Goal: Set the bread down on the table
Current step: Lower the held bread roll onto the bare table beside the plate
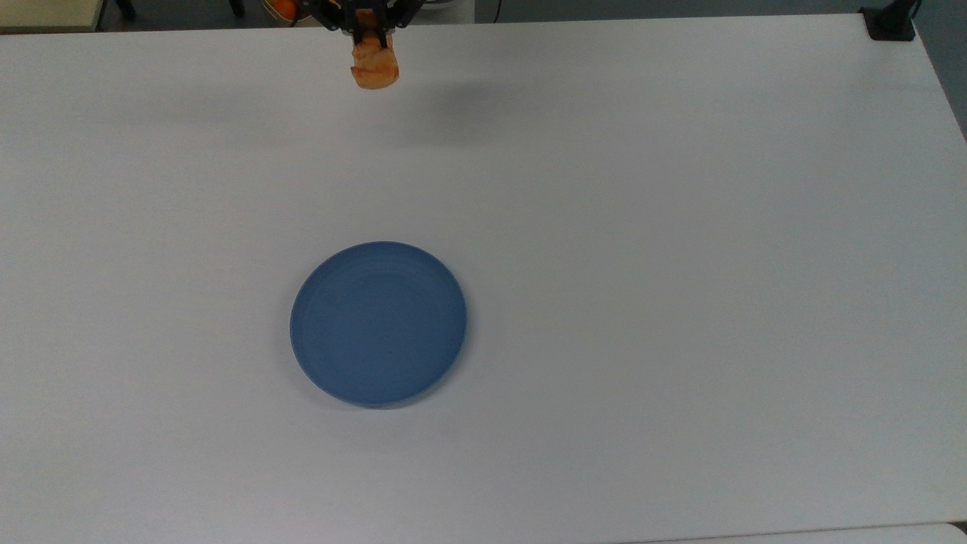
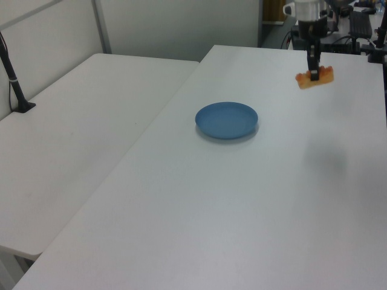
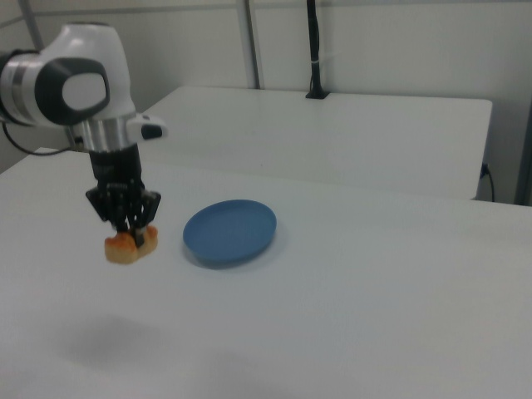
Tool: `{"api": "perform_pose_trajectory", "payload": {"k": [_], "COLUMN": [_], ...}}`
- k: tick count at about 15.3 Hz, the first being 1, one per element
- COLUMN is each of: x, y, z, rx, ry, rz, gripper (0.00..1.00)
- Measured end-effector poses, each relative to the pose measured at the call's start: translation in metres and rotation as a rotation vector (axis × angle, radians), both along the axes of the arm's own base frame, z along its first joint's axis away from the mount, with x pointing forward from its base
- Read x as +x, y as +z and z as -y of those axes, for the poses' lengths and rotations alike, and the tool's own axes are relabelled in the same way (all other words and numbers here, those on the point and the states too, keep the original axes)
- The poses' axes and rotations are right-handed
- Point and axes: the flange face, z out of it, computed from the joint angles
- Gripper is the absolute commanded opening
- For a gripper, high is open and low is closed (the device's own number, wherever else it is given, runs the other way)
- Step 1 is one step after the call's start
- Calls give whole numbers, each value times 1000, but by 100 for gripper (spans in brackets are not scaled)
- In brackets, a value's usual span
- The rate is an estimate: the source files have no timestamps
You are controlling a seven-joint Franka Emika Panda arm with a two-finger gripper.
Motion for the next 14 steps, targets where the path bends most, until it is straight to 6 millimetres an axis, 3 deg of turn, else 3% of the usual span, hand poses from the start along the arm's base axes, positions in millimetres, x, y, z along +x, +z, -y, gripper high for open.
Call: {"api": "perform_pose_trajectory", "payload": {"k": [4,8,14], "x": [-24,-37,-30], "y": [-65,-119,-157], "z": [-3,-16,-19], "rx": [-2,2,11], "ry": [18,54,68], "rz": [-126,-101,13], "gripper": [27,27,27]}}
